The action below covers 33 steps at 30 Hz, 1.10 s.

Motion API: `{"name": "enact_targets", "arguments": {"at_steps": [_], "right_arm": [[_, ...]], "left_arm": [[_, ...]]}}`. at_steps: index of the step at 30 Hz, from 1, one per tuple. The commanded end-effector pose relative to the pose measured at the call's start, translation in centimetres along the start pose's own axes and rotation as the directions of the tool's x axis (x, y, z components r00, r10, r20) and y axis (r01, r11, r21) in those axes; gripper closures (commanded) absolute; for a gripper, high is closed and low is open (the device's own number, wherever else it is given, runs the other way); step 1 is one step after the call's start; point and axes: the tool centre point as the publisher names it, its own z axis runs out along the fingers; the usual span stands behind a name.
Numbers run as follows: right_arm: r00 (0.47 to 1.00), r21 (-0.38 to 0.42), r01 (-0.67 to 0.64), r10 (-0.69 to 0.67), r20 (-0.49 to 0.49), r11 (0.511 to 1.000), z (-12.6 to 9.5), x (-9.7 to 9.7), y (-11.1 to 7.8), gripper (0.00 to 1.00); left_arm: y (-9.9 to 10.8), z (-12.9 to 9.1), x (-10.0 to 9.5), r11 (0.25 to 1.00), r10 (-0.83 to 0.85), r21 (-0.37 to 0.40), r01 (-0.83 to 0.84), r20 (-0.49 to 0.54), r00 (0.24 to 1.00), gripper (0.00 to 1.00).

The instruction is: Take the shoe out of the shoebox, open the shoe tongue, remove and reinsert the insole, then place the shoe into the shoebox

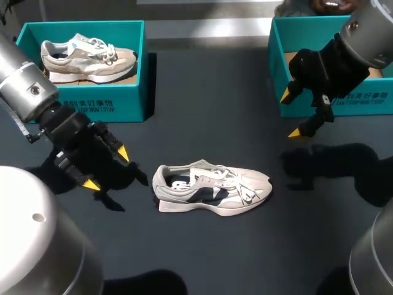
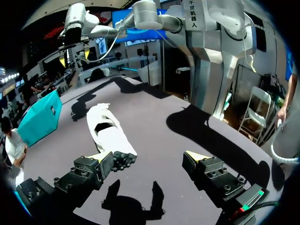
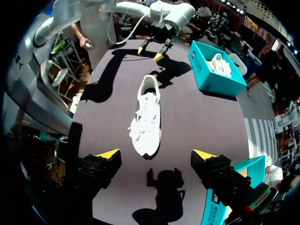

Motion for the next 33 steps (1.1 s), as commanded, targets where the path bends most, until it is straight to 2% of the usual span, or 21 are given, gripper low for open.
{"name": "enact_targets", "arguments": {"at_steps": [1, 14, 16, 18, 21, 25, 31, 33], "right_arm": [[1.000, 0.003, -0.001, 0.001, -0.002, 1.000, 0.1, -0.1, 0.1, 0.00], [1.000, 0.003, -0.001, 0.001, -0.002, 1.000, 0.1, -0.1, 0.1, 0.00], [1.000, 0.003, -0.001, 0.001, -0.002, 1.000, 0.1, -0.1, 0.1, 0.00], [1.000, 0.003, -0.001, 0.001, -0.002, 1.000, 0.1, -0.1, 0.1, 0.00], [1.000, 0.003, -0.001, 0.001, -0.002, 1.000, 0.1, -0.1, 0.1, 0.00], [1.000, 0.003, -0.001, 0.001, -0.002, 1.000, 0.1, -0.1, 0.1, 0.00], [1.000, 0.003, -0.001, 0.001, -0.002, 1.000, 0.1, -0.1, 0.1, 0.00], [1.000, 0.003, -0.001, 0.001, -0.002, 1.000, 0.1, -0.1, 0.1, 0.00]], "left_arm": [[0.6, 0.2, 0.7, 0.975, -0.151, 0.205, 0.082, 0.348, 0.925, 0.00], [0.6, 0.2, 0.7, 0.975, -0.151, 0.205, 0.082, 0.348, 0.925, 0.00], [1.9, 0.9, 0.4, 0.962, -0.221, 0.242, 0.123, 0.437, 0.872, 0.00], [2.7, 1.7, 0.0, 0.939, -0.297, 0.300, 0.167, 0.463, 0.835, 0.00], [3.5, 3.1, -0.4, 0.942, -0.303, 0.289, 0.173, 0.506, 0.807, 0.00], [4.3, 4.3, -0.8, 0.929, -0.329, 0.326, 0.173, 0.520, 0.789, 0.00], [5.5, 5.1, -1.5, 0.918, -0.379, 0.336, 0.210, 0.589, 0.713, 0.00], [5.5, 5.1, -1.5, 0.918, -0.379, 0.336, 0.210, 0.589, 0.713, 0.00]]}}
